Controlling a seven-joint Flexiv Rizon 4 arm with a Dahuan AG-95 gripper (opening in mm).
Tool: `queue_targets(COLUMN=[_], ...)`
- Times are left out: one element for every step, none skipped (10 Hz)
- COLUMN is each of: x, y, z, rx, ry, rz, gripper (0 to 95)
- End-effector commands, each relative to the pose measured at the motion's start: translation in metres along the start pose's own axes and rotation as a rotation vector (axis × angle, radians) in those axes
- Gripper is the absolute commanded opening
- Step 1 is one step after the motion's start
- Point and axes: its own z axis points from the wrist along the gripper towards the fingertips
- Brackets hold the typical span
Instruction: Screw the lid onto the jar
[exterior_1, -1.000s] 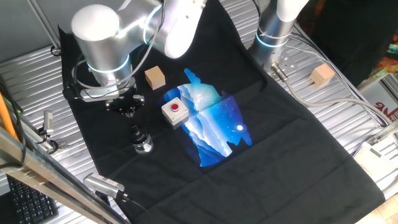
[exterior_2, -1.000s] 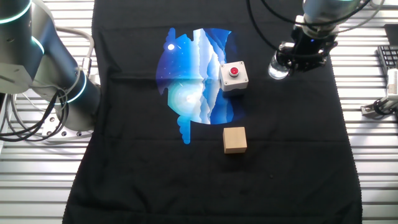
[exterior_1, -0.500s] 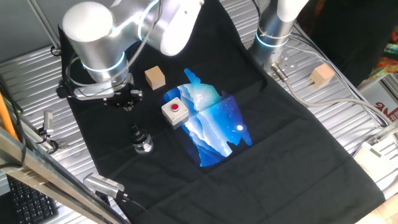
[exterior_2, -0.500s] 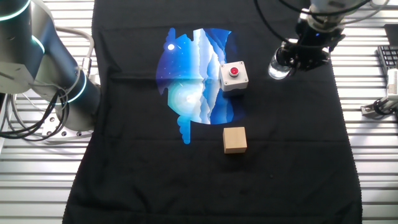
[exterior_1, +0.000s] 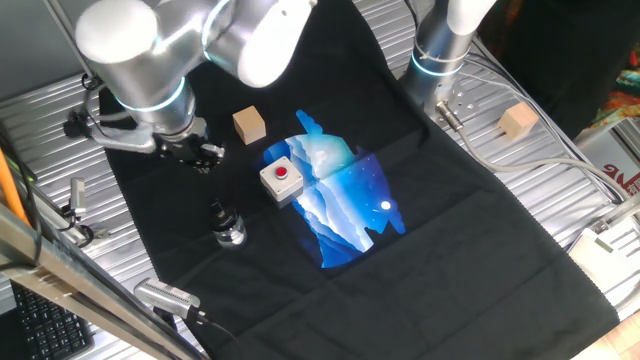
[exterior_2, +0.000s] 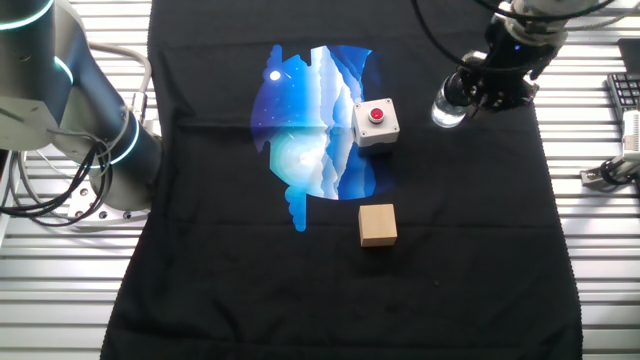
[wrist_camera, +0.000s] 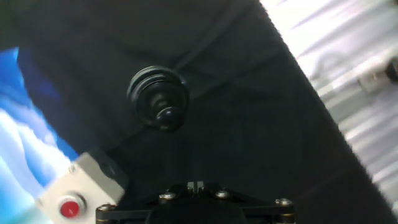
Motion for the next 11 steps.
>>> queue_targets(x=[-0.01, -0.015, -0.019, -0.023, -0.028, -0.028, -0.028, -0.029, -0.032, -0.034, -0.037], y=[0.005, 0.006, 0.007, 0.006, 0.006, 0.006, 0.006, 0.007, 0.007, 0.008, 0.009], z=[-0.018, -0.02, -0.022, -0.023, -0.024, -0.023, -0.023, -0.023, -0.022, -0.021, -0.02], rx=[-0.034, -0.038, -0.04, -0.044, -0.053, -0.058, -0.066, -0.068, -0.084, -0.107, -0.124], ry=[-0.18, -0.181, -0.181, -0.182, -0.188, -0.194, -0.192, -0.194, -0.2, -0.21, -0.215], rz=[0.727, 0.735, 0.74, 0.743, 0.748, 0.746, 0.737, 0.732, 0.75, 0.785, 0.825], gripper=[0.0, 0.0, 0.0, 0.0, 0.0, 0.0, 0.0, 0.0, 0.0, 0.0, 0.0])
